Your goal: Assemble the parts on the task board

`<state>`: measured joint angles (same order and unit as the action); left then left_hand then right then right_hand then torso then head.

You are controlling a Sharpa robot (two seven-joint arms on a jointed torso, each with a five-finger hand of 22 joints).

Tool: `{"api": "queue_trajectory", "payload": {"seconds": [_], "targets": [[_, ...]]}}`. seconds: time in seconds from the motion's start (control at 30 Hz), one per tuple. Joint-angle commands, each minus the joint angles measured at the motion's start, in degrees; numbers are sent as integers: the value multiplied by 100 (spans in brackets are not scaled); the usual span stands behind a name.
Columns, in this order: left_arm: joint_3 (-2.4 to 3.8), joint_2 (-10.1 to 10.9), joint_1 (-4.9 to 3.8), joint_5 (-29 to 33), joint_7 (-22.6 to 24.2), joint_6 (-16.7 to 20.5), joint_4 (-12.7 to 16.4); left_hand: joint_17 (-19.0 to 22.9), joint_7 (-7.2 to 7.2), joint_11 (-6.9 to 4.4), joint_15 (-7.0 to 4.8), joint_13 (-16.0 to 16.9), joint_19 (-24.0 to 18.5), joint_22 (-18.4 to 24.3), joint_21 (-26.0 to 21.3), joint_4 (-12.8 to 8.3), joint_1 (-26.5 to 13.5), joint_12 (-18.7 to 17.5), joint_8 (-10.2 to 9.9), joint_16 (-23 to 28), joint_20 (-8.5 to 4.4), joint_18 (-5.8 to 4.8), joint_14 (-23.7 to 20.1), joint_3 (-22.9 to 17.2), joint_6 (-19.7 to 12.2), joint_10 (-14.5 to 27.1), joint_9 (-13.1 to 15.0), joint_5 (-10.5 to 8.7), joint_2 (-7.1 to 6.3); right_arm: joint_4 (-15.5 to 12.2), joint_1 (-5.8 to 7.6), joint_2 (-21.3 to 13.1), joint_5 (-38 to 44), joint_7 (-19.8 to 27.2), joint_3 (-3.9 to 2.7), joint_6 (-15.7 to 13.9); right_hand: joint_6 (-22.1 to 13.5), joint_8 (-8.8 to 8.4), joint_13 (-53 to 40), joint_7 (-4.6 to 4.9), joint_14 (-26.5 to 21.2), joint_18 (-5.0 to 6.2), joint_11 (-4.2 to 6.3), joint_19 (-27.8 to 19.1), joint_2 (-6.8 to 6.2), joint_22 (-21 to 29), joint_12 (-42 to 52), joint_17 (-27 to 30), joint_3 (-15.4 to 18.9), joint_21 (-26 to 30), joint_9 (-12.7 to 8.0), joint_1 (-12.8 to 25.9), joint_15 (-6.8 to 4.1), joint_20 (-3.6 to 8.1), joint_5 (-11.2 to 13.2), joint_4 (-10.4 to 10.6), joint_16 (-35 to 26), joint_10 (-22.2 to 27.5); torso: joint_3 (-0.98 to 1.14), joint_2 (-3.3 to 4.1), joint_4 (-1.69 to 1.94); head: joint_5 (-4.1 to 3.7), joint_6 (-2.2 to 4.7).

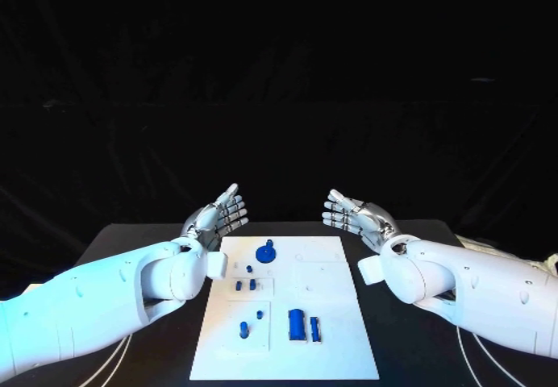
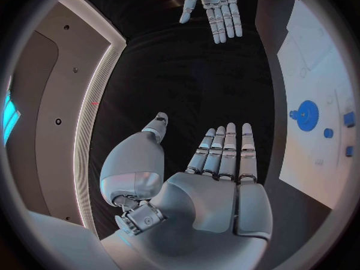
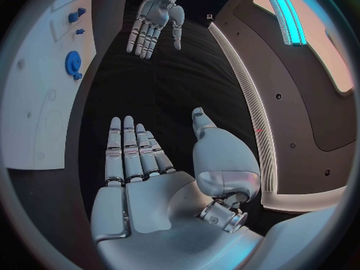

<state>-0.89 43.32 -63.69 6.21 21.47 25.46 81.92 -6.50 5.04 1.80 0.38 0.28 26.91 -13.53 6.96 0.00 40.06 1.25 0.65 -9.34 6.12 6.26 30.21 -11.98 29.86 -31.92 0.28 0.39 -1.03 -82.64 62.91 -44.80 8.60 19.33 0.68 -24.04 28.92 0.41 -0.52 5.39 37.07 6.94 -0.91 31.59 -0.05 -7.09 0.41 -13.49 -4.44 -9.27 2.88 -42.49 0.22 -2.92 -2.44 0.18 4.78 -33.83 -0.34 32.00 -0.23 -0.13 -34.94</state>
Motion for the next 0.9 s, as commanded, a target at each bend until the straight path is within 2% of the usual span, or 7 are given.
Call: {"api": "queue_trajectory", "payload": {"seconds": [0.03, 0.07, 0.17, 0.2, 0.23, 0.43, 0.9], "targets": [[33, 47, 134, -398, 543, 1117, 324, 214, -504, -180, -38, -28, -884, 445, -231, 0, -1317, -125, -65, 307, -203, -188, -993, 393, -983, 1050, -28, -39, 103, -277, -102, 7, -501, 640, -23, -1142, -950, -41, 52, -539, -1218, -263, 91, -1039, 5, 233, -41, 444, 444, 306, -288, 1397, -22, 292, 244, -18, -478, 1114, 34, -82, 23, 13, 56], [42, 62, 170, -434, 590, 1240, 403, 231, -504, -180, -38, -28, -956, 480, -252, 0, -1422, -125, -65, 331, -612, -188, -1074, 426, -1059, 1135, -28, -39, 103, -347, -129, 7, -556, 702, -30, -1275, -1023, -41, 52, -539, -1315, -264, 91, -1121, 5, 252, -41, 479, 444, 329, -288, 1509, -22, 292, 244, -18, -478, 1206, 34, -82, 23, 13, 56], [65, 99, 261, -527, 710, 1551, 602, 650, -504, -180, -38, -28, -1140, 573, -696, 0, -1696, -125, -65, 394, -612, -216, -1281, 507, -1265, 1353, -28, -39, 103, -526, -197, 9, -698, 863, -48, -1616, -1221, -41, 52, -539, -1567, -264, 91, -1335, 5, 300, -41, 572, 444, 390, -288, 1798, -22, 292, 244, -18, -478, 1437, 34, -82, 23, 13, 56], [68, 104, 273, -539, 726, 1592, 628, 650, -504, -180, -38, -28, -1160, 585, -696, 0, -1730, -125, -65, 404, -612, -626, -1306, 517, -1290, 1381, -28, -39, 103, -550, -206, 9, -717, 884, -50, -1662, -1240, -41, 52, -539, -1593, -264, 91, -1358, 5, 305, -41, 580, 444, 399, -288, 1826, -22, 292, 244, -18, -478, 1463, 34, -82, 23, 13, 56], [76, 117, 304, -570, 767, 1697, 696, 650, -504, -180, -38, -28, -1259, 635, -696, 0, -1879, -125, -65, 438, -612, -626, -1417, 561, -1400, 1498, -28, -39, 103, -613, -230, 10, -767, 940, -56, -1782, -1348, -41, 52, -539, -1735, -694, 91, -1478, 5, 709, -41, 632, 444, 435, -288, 1988, -22, 292, 244, -18, -478, 1590, 34, -82, 23, 13, 56], [89, 137, 353, -621, 832, 1866, 804, 650, -504, -180, -38, -28, -1563, 786, -696, 0, -2326, -125, -65, 934, -612, -626, -1755, 695, -1732, 1854, -28, -39, 103, -731, -275, 11, -860, 1046, -68, -2008, -1675, -41, 52, -539, -2150, -694, 91, -1832, 5, 709, -41, 784, 444, 927, -288, 2465, -22, 292, 244, -18, -478, 1966, 34, -82, 23, 13, 56], [89, 137, 353, -621, 832, 1866, 804, 650, -504, -180, -38, -28, -2062, 1353, -696, 0, -3070, -125, -65, 934, -612, -626, -2315, 1198, -2289, 2448, -28, -39, 103, -731, -275, 11, -860, 1046, -68, -2008, -2214, -41, 52, -539, -2842, -694, 91, -2415, 5, 709, -41, 1349, 444, 927, -288, 3248, -22, 292, 244, -18, -478, 2592, 34, -82, 23, 13, 56]]}}
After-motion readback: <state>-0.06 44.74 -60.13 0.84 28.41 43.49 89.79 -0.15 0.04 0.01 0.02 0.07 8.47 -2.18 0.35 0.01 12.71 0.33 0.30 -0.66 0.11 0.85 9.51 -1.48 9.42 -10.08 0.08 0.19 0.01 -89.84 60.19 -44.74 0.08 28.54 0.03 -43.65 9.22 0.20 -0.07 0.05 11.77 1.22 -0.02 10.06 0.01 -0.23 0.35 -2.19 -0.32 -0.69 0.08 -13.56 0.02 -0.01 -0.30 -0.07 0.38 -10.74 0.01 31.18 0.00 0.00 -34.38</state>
